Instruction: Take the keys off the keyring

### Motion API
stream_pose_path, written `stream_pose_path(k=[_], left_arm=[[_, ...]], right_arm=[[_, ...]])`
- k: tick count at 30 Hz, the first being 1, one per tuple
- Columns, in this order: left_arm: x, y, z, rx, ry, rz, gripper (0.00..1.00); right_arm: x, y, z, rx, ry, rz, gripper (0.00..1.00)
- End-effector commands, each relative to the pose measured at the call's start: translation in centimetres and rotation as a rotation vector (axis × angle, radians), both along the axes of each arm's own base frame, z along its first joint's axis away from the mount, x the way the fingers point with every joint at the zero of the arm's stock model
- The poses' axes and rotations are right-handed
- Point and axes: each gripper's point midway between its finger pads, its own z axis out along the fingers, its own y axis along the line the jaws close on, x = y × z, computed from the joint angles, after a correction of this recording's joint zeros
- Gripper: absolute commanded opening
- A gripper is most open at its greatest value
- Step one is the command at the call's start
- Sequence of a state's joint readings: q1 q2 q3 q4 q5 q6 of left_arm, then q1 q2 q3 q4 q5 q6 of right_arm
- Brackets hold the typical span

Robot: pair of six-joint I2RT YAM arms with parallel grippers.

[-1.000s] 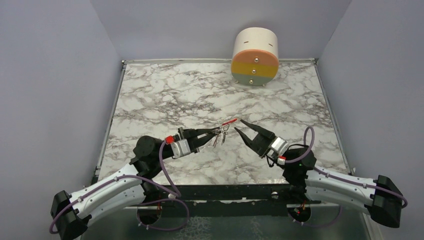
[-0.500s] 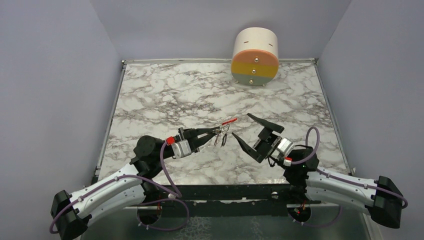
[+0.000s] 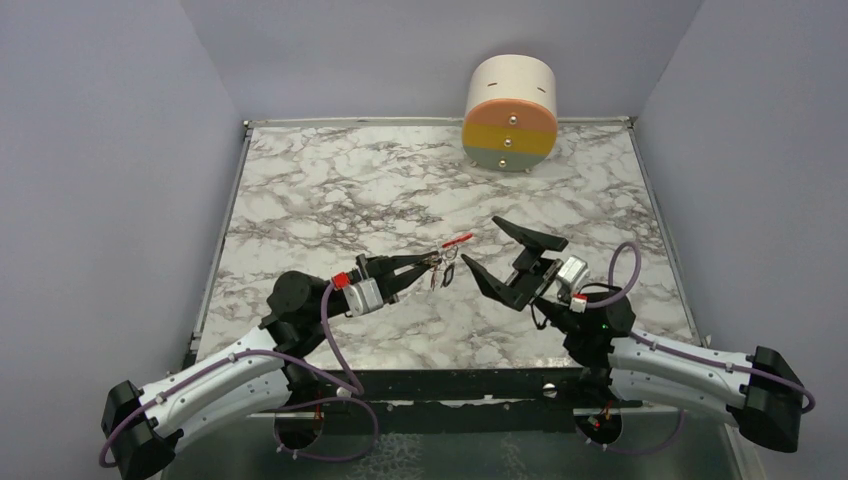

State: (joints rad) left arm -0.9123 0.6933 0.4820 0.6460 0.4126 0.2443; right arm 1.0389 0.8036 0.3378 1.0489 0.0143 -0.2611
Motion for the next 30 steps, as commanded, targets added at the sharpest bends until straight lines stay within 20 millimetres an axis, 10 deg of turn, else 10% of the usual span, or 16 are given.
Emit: stream_pose_path(k=[1,11,14,19,30], left_arm=[[0.1,0.9,2.3,-0.056,-0.044,0.039,0.00],[0.2,1.5,2.7,-0.068,-0.055,0.068,0.00],[0.5,1.3,2.5,-0.061,-0.051,0.074,0.00],[0.8,1.1,2.4,-0.055,-0.044,0.082,0.00],[2.8,1.8,2.0,-0.064,-0.006,0.189,0.00]], right_arm=[[-0.1,-0.9,0.8,0.044,-0.002,-0.015,0.76],[-0.7,-4.1,1.1,0.071,-0.074,-0.105,0.61],[-1.5,-2.4,1.3,-0.017,-0.121,-0.048,0.55],[-2.3,1.6,0.9,-0.209,-0.127,0.084,0.16],[-4.9,1.9,2.6,-0.248,-0.227,0.186,0.02]])
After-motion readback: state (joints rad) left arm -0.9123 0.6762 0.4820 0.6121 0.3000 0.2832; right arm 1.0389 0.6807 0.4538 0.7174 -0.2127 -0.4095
